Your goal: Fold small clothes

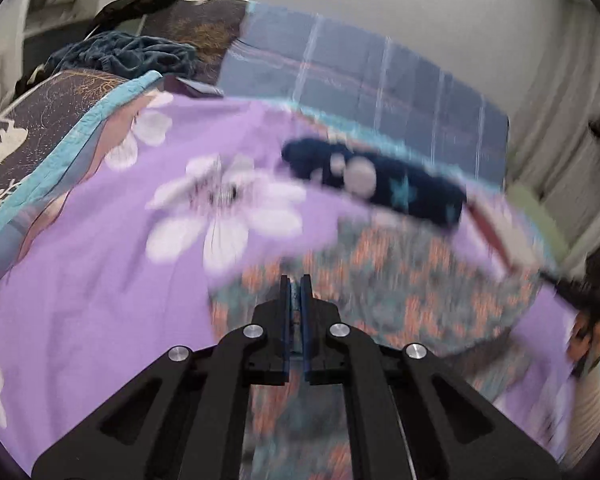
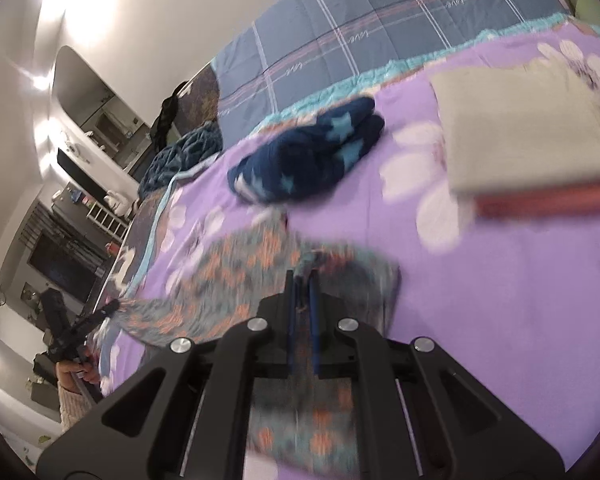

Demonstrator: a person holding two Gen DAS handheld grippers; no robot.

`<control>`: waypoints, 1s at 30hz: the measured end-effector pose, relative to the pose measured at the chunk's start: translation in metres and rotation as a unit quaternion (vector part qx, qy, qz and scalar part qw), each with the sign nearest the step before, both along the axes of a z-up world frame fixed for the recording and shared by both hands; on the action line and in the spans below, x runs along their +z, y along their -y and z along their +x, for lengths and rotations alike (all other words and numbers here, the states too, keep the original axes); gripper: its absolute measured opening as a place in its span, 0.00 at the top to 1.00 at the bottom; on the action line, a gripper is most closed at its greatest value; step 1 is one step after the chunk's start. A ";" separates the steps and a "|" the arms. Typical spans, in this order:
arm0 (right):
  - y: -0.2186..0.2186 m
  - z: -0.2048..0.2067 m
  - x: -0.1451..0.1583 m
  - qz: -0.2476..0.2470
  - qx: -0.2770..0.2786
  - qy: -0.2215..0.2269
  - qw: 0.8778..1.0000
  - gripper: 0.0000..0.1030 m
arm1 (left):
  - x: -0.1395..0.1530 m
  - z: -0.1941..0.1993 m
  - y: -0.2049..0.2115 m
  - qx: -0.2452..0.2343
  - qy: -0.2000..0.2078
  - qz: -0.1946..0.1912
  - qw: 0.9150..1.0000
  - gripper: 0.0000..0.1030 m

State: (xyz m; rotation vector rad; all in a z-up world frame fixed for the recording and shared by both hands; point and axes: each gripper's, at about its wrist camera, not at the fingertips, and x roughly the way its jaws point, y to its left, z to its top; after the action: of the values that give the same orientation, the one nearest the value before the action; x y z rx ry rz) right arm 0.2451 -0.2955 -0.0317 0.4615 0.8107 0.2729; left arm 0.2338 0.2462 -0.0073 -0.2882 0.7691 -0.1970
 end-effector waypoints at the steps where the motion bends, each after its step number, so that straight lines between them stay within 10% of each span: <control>1: 0.001 0.017 0.003 -0.005 -0.011 -0.001 1.000 0.94 | 0.004 0.020 -0.006 0.021 -0.002 -0.018 1.000 0.96; 3: 0.011 0.060 -0.003 -0.004 -0.061 -0.020 0.998 0.85 | 0.005 0.065 -0.017 0.094 -0.001 -0.003 0.996 0.95; 7: 0.024 0.085 -0.021 0.012 -0.108 -0.055 0.993 0.70 | -0.011 0.100 -0.030 0.162 -0.007 0.009 0.987 0.50; 13: 0.007 0.060 -0.048 -0.092 -0.043 -0.063 0.993 0.60 | -0.049 0.090 -0.008 0.075 -0.035 0.077 0.994 0.34; 20: 0.002 0.085 -0.065 -0.075 -0.029 -0.094 0.992 0.57 | -0.087 0.106 0.009 0.014 -0.099 0.083 0.992 0.34; 23: 0.002 0.106 -0.072 -0.074 -0.033 -0.102 0.991 0.57 | -0.094 0.124 0.010 0.017 -0.100 0.058 0.993 0.52; 25: 0.003 0.118 -0.077 -0.065 -0.027 -0.104 0.992 0.61 | -0.097 0.136 0.012 0.017 -0.103 0.047 0.993 0.97; 27: 0.002 0.125 -0.081 -0.054 -0.011 -0.104 0.993 0.91 | -0.098 0.142 0.018 0.023 -0.098 0.056 0.993 0.98; 30: 0.001 0.119 -0.070 -0.061 -0.012 -0.074 0.995 0.94 | -0.081 0.130 0.030 0.023 -0.044 0.083 0.995 0.98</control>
State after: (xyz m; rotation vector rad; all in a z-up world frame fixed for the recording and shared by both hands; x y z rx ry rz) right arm 0.3638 -0.2963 -0.1019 0.3801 0.9606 0.1665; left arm 0.3640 0.2165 -0.0879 -0.1580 0.8608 -0.0764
